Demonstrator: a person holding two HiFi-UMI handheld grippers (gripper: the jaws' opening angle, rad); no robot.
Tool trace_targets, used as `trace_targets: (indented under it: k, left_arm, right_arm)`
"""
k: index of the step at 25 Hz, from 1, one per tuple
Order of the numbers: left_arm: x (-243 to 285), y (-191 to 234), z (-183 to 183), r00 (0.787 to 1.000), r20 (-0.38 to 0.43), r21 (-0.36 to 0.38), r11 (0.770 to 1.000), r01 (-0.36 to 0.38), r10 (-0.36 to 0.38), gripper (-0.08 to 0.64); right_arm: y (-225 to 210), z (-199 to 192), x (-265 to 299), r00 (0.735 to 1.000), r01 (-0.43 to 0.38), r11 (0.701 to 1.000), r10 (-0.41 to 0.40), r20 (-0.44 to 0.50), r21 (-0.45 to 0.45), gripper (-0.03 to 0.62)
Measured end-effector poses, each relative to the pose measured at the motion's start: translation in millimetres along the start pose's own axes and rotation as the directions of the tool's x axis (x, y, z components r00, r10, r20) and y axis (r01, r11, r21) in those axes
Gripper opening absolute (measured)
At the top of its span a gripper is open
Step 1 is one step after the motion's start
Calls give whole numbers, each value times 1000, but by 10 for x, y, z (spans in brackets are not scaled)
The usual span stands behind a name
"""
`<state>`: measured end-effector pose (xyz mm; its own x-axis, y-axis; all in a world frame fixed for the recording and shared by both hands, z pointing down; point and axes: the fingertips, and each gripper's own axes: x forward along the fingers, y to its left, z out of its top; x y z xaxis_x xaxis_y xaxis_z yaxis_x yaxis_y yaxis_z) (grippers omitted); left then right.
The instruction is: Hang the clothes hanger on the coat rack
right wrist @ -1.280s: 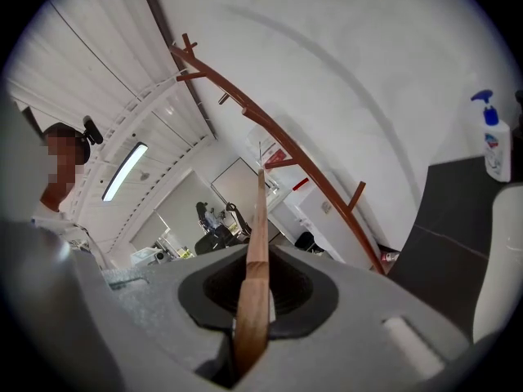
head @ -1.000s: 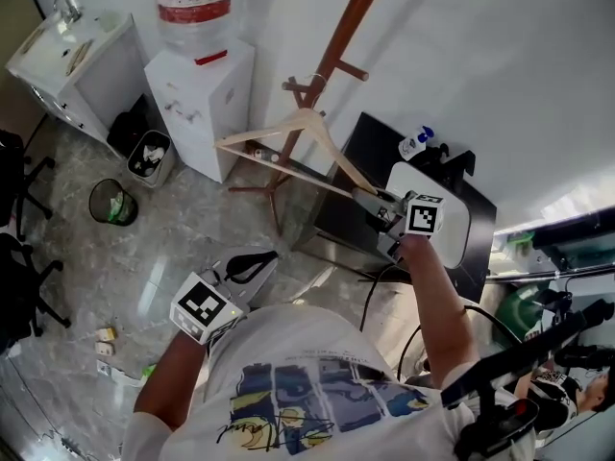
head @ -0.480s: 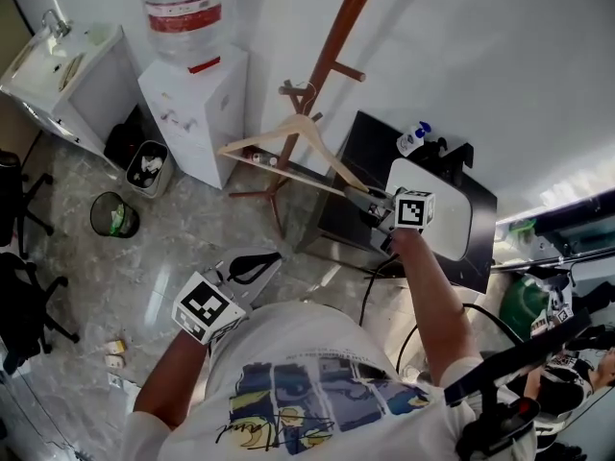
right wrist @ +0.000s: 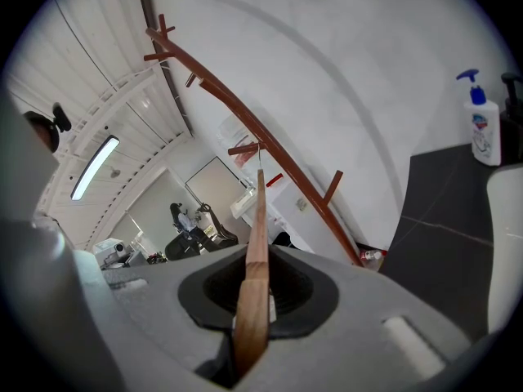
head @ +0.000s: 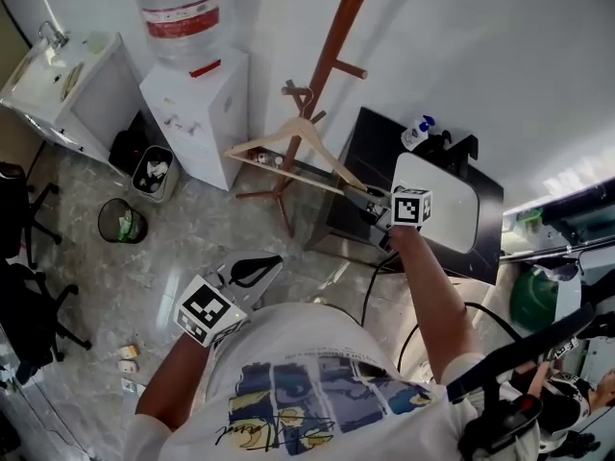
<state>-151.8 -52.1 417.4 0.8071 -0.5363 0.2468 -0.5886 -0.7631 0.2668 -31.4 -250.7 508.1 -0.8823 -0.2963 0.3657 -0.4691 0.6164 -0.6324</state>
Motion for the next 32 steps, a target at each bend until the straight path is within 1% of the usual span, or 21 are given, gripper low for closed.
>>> trace_targets:
  k: [4,12,24,27,32]
  left_arm:
    - [-30,21,-81,1000,-10,-3,1000,14,-14,6]
    - [-135,69,-121,1000,-22,-11,1000,19,-19,6]
    - [-218,163,-162,998,-50,-27,999,25,-27,6]
    - [-228,179,-177,997,-71,-26,999,29,-31,6]
    - [-228,217,-185,995,-94,-23,999,29,-31,6]
  right_arm:
    - [-93,-35,43,999,7,1000,-6,35,-17,43]
    - [-186,-87,105,996,58,995,-52,76,-77,44]
    - [-465,-155,231,981,167,967,-144,127,-192,51]
    - [-549,-161,265,976,184,965,-157,150,-188,58]
    - [-641,-157,310,968,198,969,-169,187,-150,75]
